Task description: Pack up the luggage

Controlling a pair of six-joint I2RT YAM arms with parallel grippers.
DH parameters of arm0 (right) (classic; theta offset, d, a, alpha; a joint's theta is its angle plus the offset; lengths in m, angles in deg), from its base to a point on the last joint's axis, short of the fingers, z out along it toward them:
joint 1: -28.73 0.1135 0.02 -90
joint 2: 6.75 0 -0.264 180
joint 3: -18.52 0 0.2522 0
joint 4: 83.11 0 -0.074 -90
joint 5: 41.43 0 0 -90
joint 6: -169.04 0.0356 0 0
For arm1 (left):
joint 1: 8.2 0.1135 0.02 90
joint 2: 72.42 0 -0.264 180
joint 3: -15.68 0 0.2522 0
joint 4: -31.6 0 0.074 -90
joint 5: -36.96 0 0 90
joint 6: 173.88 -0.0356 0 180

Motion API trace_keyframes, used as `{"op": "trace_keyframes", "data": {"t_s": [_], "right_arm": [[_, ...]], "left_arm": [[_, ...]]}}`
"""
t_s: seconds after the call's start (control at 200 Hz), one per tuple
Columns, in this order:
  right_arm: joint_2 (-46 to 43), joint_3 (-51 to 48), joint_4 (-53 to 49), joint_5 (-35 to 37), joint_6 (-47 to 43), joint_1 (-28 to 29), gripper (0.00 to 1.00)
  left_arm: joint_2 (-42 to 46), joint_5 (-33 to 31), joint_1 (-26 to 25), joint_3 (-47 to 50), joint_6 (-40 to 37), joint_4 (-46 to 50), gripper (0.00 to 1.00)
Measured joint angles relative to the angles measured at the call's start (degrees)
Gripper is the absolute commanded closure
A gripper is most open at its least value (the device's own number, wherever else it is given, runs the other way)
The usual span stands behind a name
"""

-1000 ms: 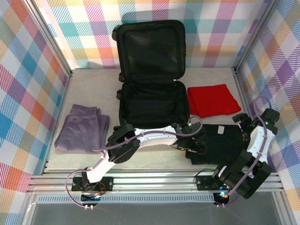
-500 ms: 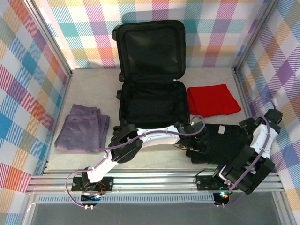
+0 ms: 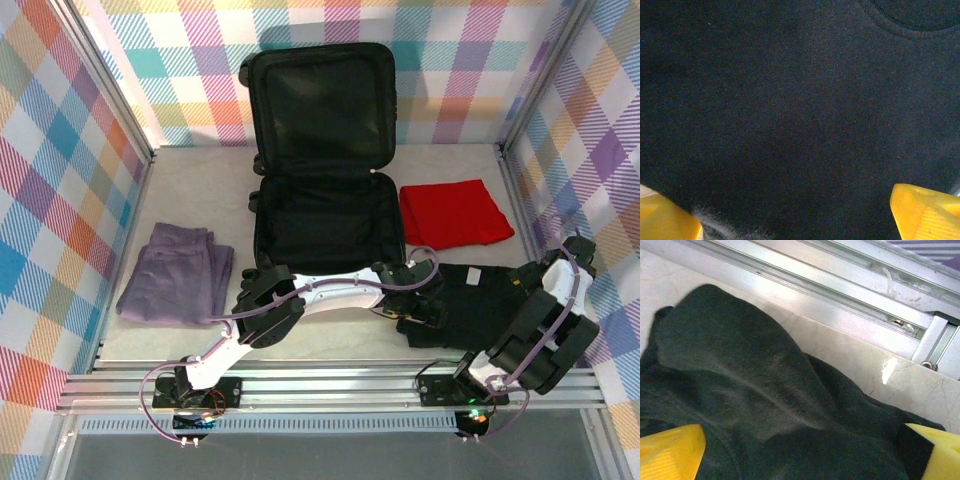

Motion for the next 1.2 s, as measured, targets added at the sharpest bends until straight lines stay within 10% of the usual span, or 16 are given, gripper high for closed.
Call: {"op": "trace_keyframes", "data": {"t_s": [0.635,1.2], "right_arm": [[9.79,0.83,2.51,-1.05,-1.33,-0.04,0.09],[10.69,1.64,4.09,-4.87,-3.04,-0.11,0.84]], "left_arm": [[-3.06,-1.05,0.02,-3.87,0.24,-0.35,0.25],[-6.56,-1.14,0.15,-6.73,-1.11,-4.07,0.90]]}}
